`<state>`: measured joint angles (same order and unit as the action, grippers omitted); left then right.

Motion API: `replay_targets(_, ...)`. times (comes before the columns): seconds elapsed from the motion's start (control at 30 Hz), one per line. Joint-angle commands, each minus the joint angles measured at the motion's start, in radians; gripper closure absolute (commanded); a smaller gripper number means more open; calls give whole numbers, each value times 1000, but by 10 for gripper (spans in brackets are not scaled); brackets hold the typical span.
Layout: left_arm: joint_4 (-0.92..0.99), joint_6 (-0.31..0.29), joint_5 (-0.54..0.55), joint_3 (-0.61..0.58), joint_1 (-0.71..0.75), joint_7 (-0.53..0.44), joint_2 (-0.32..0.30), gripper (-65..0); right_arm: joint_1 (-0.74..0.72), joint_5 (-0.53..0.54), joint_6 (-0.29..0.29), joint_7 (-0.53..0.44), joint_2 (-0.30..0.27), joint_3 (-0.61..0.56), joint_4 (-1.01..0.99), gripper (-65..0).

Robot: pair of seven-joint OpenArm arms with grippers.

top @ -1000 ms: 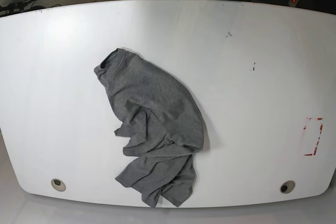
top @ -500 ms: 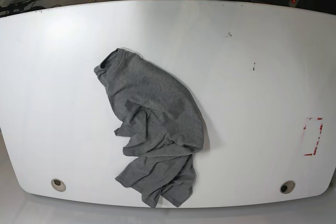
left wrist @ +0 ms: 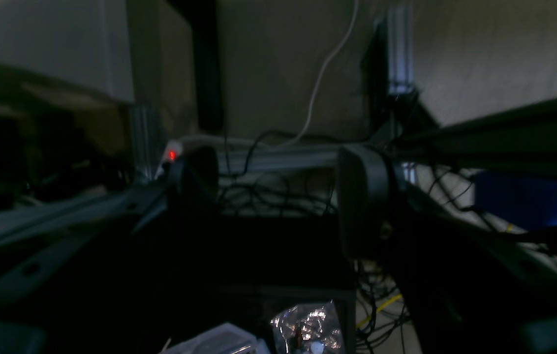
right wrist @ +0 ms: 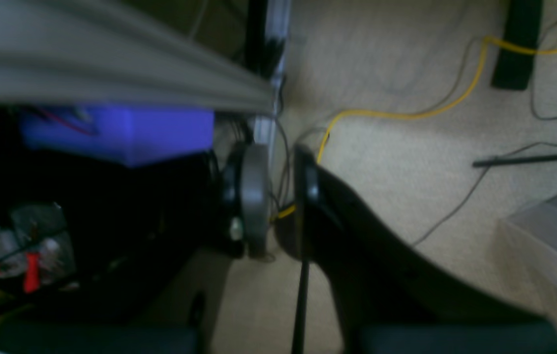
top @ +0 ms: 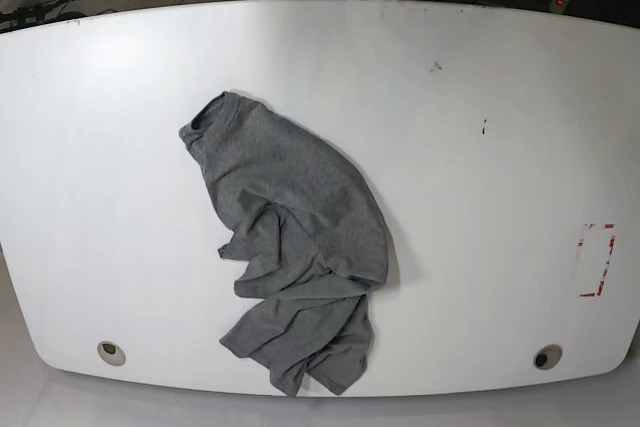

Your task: Fold the T-shirt properly

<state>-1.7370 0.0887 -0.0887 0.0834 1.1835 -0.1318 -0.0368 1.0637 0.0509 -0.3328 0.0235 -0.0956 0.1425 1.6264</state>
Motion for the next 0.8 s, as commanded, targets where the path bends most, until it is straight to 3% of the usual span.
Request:
replay_targets(0.0,-65,6,0,5,55,-21,-1,-347,54,34,-2,-13,-17,1,64,-79)
replay_targets(0.33,-232,6,0,39,118,-21,-1,-347,148,63,4,-13,-13,7,257,-79)
replay_targets(0.57,-240,4,0,34,39,-21,-54,-350,60,63,4,-13,-10,6,262,-79)
replay_targets(0.77,-240,4,0,31,-23,-21,-62,-354,-33,63,1,-13,-10,6,262,-79)
